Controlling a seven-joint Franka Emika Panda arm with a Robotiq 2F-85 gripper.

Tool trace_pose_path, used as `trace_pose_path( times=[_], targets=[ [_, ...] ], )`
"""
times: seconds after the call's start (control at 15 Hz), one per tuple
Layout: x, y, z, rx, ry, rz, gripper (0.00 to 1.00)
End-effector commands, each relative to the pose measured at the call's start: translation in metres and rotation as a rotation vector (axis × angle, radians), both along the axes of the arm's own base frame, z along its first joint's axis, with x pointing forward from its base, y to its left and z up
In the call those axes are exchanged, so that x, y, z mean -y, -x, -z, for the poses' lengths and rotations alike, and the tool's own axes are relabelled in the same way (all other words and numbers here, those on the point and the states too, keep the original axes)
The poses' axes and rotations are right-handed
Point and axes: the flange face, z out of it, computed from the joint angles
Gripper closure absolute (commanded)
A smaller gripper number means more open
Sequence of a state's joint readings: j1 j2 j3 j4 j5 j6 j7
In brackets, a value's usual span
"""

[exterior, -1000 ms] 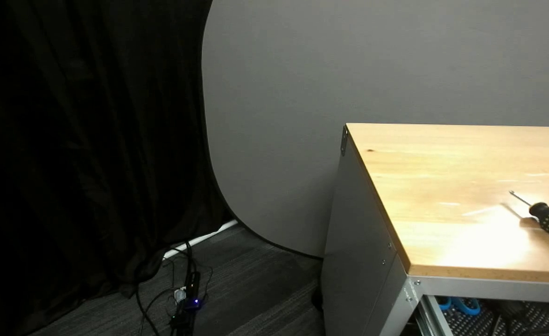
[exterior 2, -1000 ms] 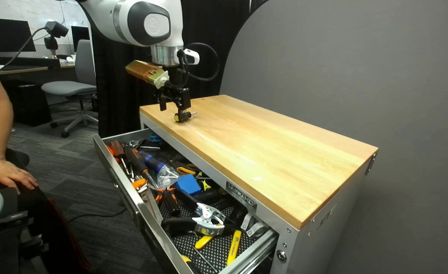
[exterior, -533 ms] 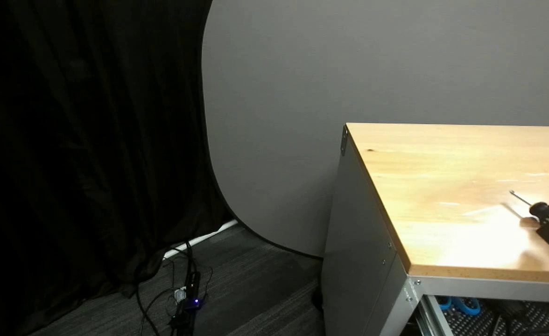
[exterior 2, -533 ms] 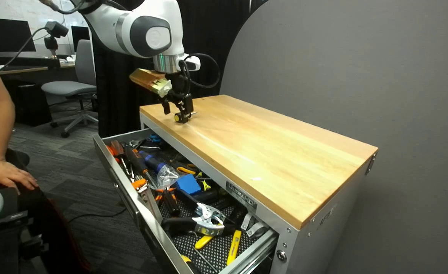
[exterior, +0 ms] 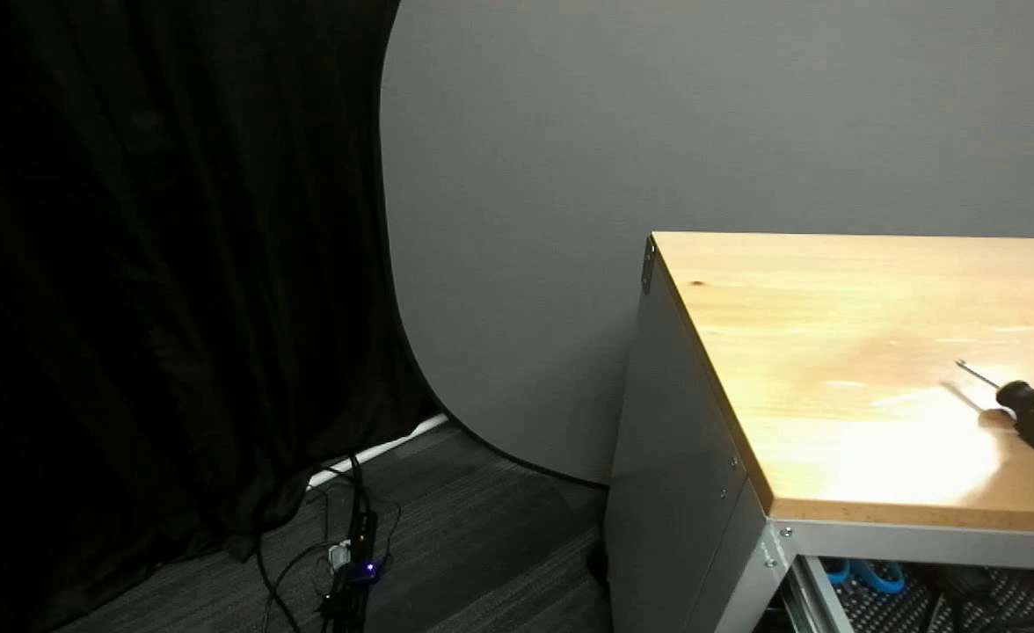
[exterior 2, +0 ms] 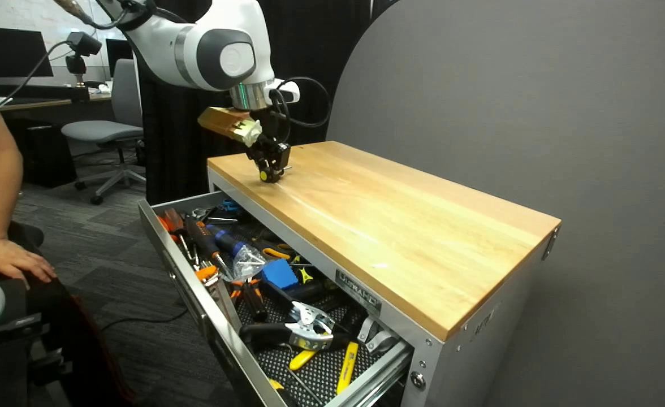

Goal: Put the screwdriver in the drawer and close it

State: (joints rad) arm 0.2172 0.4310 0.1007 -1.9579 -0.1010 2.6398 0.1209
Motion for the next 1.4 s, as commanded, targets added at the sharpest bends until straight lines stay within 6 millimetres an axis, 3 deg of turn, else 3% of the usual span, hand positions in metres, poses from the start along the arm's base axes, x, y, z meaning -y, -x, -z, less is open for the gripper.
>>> trace_pose_path(
  times=[0.0, 0.2, 0.6, 0.93, 1.33],
  targets=[
    [-0.001, 0.005, -0.014, 0.016, 0.023, 0.009, 0.88],
    [0.007, 0.019, -0.020, -0.040, 0.046, 0.018, 0.88],
    [0.036, 0.068, -0.030, -0.182, 0.102, 0.124, 0.88],
    [0.045, 0.103, -0.040, -0.208, 0.082, 0.173, 0.88],
    [0.051, 0.138, -0.024, -0.256, 0.079, 0.186, 0.88]
  ],
)
